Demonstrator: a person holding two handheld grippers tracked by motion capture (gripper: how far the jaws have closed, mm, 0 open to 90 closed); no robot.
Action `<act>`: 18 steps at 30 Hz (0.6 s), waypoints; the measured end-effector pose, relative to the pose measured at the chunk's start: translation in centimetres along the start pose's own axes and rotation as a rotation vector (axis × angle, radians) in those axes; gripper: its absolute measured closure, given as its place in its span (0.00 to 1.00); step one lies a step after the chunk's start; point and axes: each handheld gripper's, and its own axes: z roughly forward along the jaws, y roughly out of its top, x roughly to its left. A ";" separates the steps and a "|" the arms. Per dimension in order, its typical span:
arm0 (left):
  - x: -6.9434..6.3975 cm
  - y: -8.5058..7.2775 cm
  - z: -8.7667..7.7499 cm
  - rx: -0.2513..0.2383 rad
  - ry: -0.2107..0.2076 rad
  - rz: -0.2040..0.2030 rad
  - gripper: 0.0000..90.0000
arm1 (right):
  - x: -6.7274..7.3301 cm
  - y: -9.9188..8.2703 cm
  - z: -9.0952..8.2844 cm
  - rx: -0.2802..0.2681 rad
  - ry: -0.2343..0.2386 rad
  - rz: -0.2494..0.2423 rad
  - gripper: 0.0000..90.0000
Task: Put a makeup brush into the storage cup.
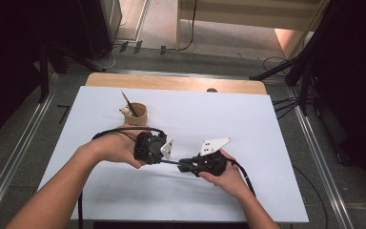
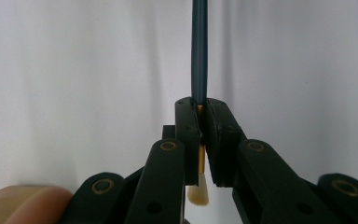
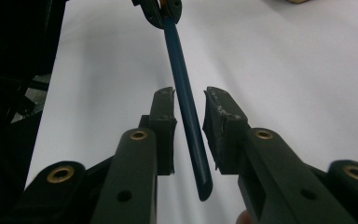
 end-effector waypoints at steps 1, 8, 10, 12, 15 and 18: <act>0.0 0.0 0.0 0.003 0.001 0.006 0.95 | 0.0 0.0 0.0 0.003 0.005 0.002 0.84; -0.1 0.2 0.3 0.019 -0.003 0.012 0.95 | 0.1 0.1 0.2 0.024 0.015 0.009 0.89; -0.2 0.2 0.4 0.017 -0.005 0.012 0.95 | 0.1 0.0 0.3 0.030 0.020 0.008 0.91; -0.2 0.2 0.4 0.017 -0.006 0.013 0.95 | 0.1 0.0 0.3 0.034 0.022 0.003 0.92; -0.3 0.2 0.5 0.020 -0.009 0.020 0.94 | 0.2 0.1 0.3 0.042 0.039 -0.013 0.95; -0.4 0.1 0.7 0.016 -0.014 0.033 0.94 | 0.4 0.1 0.3 0.056 0.045 -0.025 0.95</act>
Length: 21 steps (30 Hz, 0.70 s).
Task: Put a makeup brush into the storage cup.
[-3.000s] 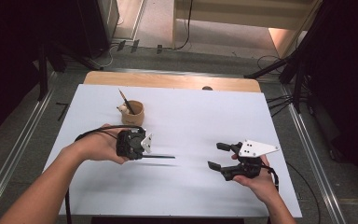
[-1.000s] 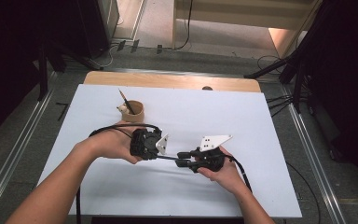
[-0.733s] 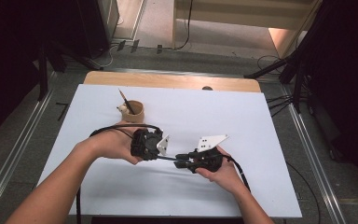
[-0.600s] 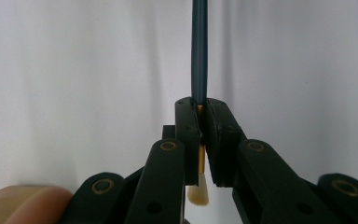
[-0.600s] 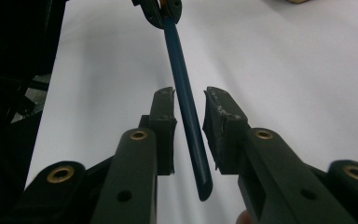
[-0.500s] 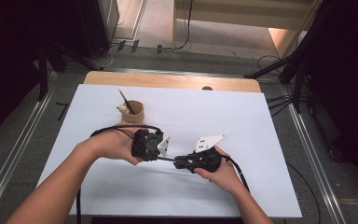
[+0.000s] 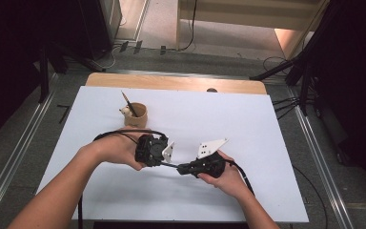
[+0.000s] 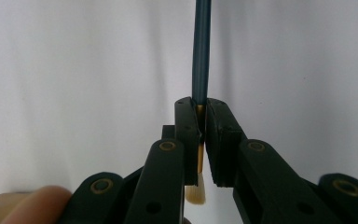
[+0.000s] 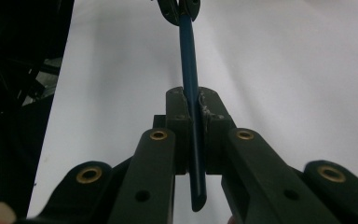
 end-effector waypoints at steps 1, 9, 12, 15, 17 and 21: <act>-0.1 -0.1 0.0 -0.007 0.000 0.001 0.94 | 0.0 0.0 0.0 0.003 0.003 -0.003 0.95; 0.0 -1.2 -0.2 -0.083 0.040 -0.050 0.73 | 0.0 0.0 -0.5 -0.006 -0.028 -0.014 0.95; 0.0 -1.8 -0.3 -0.101 0.064 -0.076 0.61 | -0.1 0.0 -0.7 -0.017 -0.044 -0.011 0.95; 0.0 -2.4 -0.4 -0.121 0.075 -0.121 0.48 | -0.2 0.0 -0.9 -0.032 -0.058 -0.010 0.95; 0.1 -2.9 -0.5 -0.139 0.087 -0.161 0.38 | -0.1 0.0 -1.0 -0.035 -0.061 -0.008 0.95; 0.2 -3.6 -0.8 -0.190 0.119 -0.223 0.15 | -0.2 -0.1 -1.2 -0.040 -0.072 -0.013 0.95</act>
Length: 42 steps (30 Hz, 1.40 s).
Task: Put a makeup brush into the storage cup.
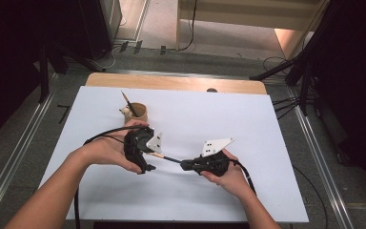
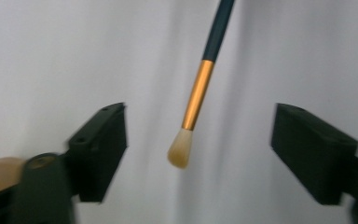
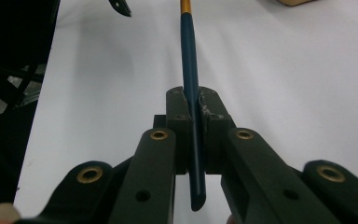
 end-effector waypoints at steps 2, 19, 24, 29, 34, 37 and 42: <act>0.3 -0.5 -0.3 -0.048 0.011 -0.046 0.10 | 0.0 0.0 -0.1 -0.012 -0.004 0.000 0.95; 1.3 -3.1 -1.4 -0.275 0.087 -0.258 0.00 | -0.1 0.2 -1.0 -0.123 -0.118 -0.009 0.95; 1.4 -3.4 -1.6 -0.325 0.117 -0.302 0.00 | 0.0 0.4 -1.1 -0.159 -0.144 -0.022 0.95; 1.3 -3.7 -1.6 -0.384 0.137 -0.350 0.00 | 0.1 0.5 -1.2 -0.189 -0.167 -0.027 0.95; 1.3 -3.9 -1.5 -0.427 0.147 -0.390 0.00 | 0.0 0.6 -1.3 -0.222 -0.183 -0.030 0.95; 1.1 -3.8 -1.2 -0.433 0.141 -0.396 0.00 | -0.1 0.6 -1.3 -0.234 -0.210 -0.037 0.95; 0.9 -3.7 -1.0 -0.459 0.143 -0.415 0.00 | -0.2 0.7 -1.3 -0.269 -0.223 -0.033 0.95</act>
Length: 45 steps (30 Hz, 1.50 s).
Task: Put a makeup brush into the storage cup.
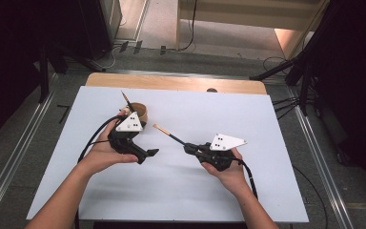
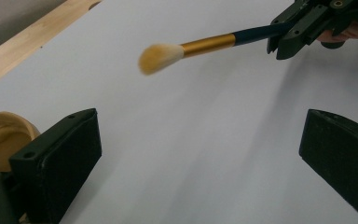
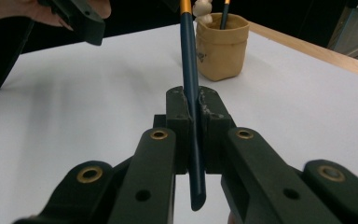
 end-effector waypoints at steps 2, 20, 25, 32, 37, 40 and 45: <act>0.0 -0.1 0.1 -0.013 0.004 -0.008 0.00 | -0.1 0.0 0.0 -0.013 -0.007 0.005 0.95; -1.0 -0.3 1.1 -0.156 -0.012 -0.126 0.00 | 0.1 0.1 0.5 -0.083 -0.022 -0.012 0.95; -1.4 -0.2 1.5 -0.202 -0.026 -0.175 0.00 | 0.2 0.1 0.7 -0.104 -0.019 -0.005 0.95; -1.9 0.1 2.2 -0.237 -0.037 -0.211 0.01 | 0.2 0.0 0.6 -0.118 -0.030 -0.004 0.95; -1.9 0.1 2.3 -0.253 -0.039 -0.228 0.03 | 0.3 0.0 0.8 -0.130 -0.034 0.007 0.95; -2.0 0.2 2.3 -0.267 -0.042 -0.240 0.04 | 0.5 -0.1 1.1 -0.133 -0.035 0.010 0.95; -2.0 0.5 2.3 -0.278 -0.041 -0.253 0.05 | 0.9 -0.1 1.7 -0.159 -0.037 0.011 0.95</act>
